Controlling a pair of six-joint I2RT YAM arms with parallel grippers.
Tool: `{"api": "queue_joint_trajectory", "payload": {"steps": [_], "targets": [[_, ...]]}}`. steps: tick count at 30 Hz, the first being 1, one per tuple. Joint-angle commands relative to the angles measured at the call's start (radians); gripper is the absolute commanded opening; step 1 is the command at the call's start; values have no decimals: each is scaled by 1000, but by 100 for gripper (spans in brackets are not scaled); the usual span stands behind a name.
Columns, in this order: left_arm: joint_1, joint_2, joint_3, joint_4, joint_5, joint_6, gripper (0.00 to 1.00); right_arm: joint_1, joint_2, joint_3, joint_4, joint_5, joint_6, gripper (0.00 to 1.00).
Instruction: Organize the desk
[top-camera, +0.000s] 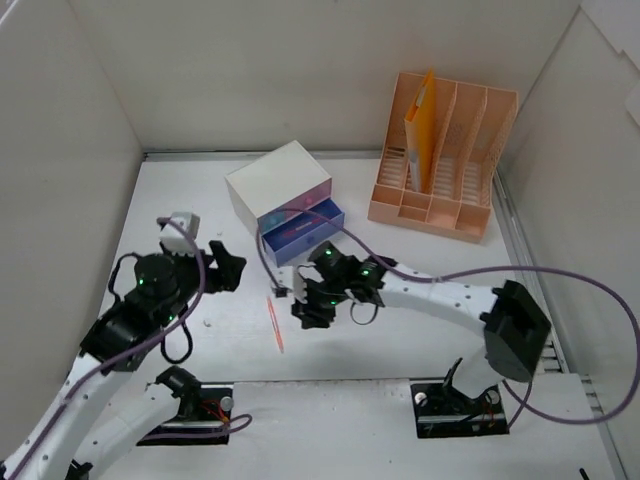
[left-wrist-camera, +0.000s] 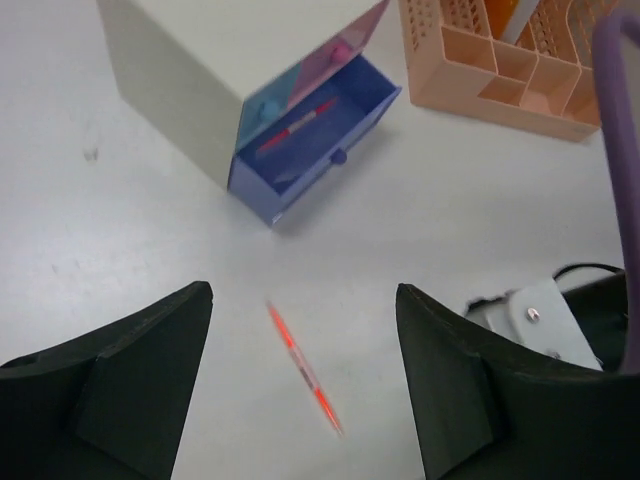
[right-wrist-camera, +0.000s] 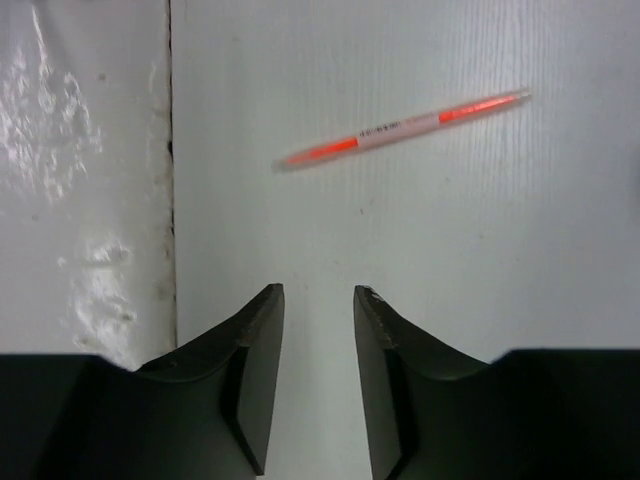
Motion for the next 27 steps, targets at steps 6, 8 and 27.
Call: {"api": "queue_joint_trajectory", "payload": {"steps": [6,8,27], "targets": [[0,-494,-216,-312,-152,-411,81,195,409,461,-27,206,444,46],[0,-541,-213,-364,-170,-436,82,198,481,505,-29,244,506,46],[0,-458,-143,-397,-184,-365,84,204,634,556,-37,606,693,42]]}}
